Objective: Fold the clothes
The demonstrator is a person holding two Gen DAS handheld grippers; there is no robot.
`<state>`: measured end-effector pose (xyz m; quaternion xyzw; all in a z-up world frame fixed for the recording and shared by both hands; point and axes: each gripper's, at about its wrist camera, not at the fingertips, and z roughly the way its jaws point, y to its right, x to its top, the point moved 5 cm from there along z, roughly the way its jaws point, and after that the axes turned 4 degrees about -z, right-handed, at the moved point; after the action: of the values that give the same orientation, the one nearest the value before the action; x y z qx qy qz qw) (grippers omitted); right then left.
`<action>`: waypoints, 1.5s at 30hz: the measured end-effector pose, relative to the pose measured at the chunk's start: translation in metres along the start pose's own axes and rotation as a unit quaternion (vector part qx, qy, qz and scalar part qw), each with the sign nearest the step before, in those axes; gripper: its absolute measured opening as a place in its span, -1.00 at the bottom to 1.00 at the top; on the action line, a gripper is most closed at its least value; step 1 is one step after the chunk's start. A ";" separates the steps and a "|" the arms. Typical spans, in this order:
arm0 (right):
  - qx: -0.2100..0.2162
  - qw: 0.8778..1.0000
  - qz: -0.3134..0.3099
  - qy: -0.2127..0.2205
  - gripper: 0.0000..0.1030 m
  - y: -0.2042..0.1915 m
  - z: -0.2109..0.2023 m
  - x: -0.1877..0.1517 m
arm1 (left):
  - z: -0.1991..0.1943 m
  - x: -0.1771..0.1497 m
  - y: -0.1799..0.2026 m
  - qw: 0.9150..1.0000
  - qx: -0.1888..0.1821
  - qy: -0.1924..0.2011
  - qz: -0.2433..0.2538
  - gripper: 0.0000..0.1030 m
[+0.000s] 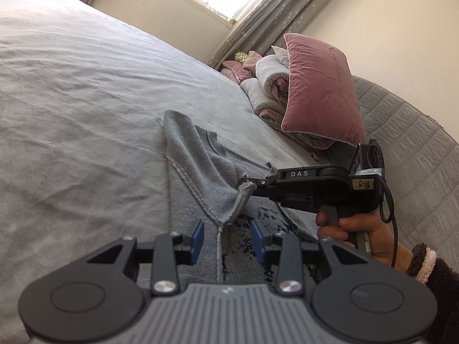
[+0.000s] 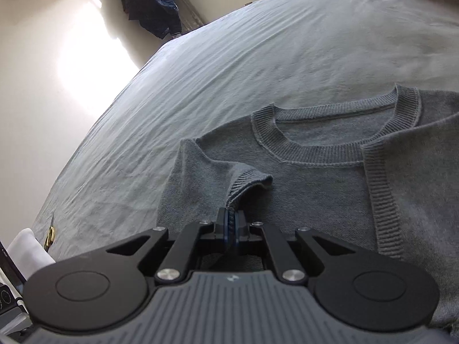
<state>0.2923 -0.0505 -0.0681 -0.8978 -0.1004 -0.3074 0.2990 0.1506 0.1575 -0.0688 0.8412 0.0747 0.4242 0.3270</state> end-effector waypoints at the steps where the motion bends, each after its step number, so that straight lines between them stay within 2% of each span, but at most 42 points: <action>1: -0.003 1.000 0.006 -0.001 -0.91 0.005 0.000 -0.003 | 0.002 -0.001 0.000 1.000 0.001 -0.004 0.003 -0.31; 3: 0.000 1.000 0.011 -0.001 -0.90 0.010 0.000 -0.008 | 0.005 -0.004 0.000 1.000 0.003 -0.012 0.009 -0.31; 5: 0.015 1.000 0.026 0.006 -0.71 0.014 -0.002 -0.010 | 0.008 -0.006 0.000 1.000 0.006 -0.021 0.014 -0.31; 7: 0.025 0.999 0.041 0.012 -0.64 0.018 -0.003 -0.009 | 0.011 -0.008 0.000 0.999 0.008 -0.029 0.020 -0.31; 8: 0.029 0.998 0.050 0.016 -0.42 0.019 -0.003 -0.007 | 0.012 -0.010 0.000 0.999 0.009 -0.033 0.023 -0.31; 10: 0.035 0.996 0.070 0.031 -0.22 0.021 -0.003 -0.002 | 0.015 -0.012 0.000 0.999 0.012 -0.042 0.029 -0.31; 13: 0.033 0.994 0.090 0.046 -0.22 0.022 0.003 0.006 | 0.017 -0.014 0.001 0.998 0.010 -0.047 0.033 -0.31; 15: 0.016 0.995 0.081 0.050 -0.26 0.018 0.008 0.008 | 0.017 -0.015 0.003 0.998 0.007 -0.049 0.034 -0.31; 17: -0.005 0.997 0.060 0.055 -0.75 0.012 0.010 0.010 | 0.017 -0.016 0.004 0.998 0.004 -0.050 0.035 -0.31; 22: -0.058 0.991 -0.025 0.116 -0.84 -0.008 -0.009 0.015 | 0.018 -0.017 0.007 0.998 -0.003 -0.053 0.037 -0.31; 25: -0.101 0.986 -0.053 0.120 -0.84 -0.005 -0.013 0.019 | 0.018 -0.018 0.009 0.998 -0.008 -0.055 0.039 -0.31; 27: -0.118 0.986 -0.053 0.102 -0.84 0.003 -0.007 0.020 | 0.018 -0.019 0.010 0.998 -0.010 -0.056 0.040 -0.31; 30: -0.134 0.988 -0.042 0.064 -0.75 0.015 0.004 0.020 | 0.017 -0.020 0.014 0.997 -0.015 -0.061 0.049 -0.31; 33: -0.130 0.990 -0.021 0.058 -0.67 0.020 0.000 0.019 | 0.016 -0.021 0.018 0.996 -0.020 -0.065 0.059 -0.31; 34: -0.123 0.990 -0.012 0.060 -0.51 0.021 -0.005 0.018 | 0.015 -0.021 0.020 0.996 -0.021 -0.067 0.062 -0.31; 35: -0.117 0.991 -0.003 0.063 -0.25 0.021 -0.010 0.016 | 0.014 -0.021 0.022 0.995 -0.025 -0.068 0.066 -0.31; 36: -0.113 0.991 0.003 0.065 -0.17 0.021 -0.016 0.014 | 0.012 -0.021 0.023 0.995 -0.027 -0.071 0.073 -0.31; 40: -0.093 0.994 0.016 0.051 -0.16 0.014 -0.041 -0.006 | 0.007 -0.026 0.030 0.990 -0.022 -0.094 0.104 -0.40; 45: -0.072 0.997 0.008 0.018 -0.16 0.002 -0.047 -0.035 | 0.003 -0.037 0.030 0.983 0.004 -0.133 0.130 -0.45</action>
<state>0.2420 -0.0798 -0.0605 -0.9120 -0.0650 -0.3276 0.2380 0.1255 0.1180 -0.0761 0.8939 -0.0778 0.3471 0.2728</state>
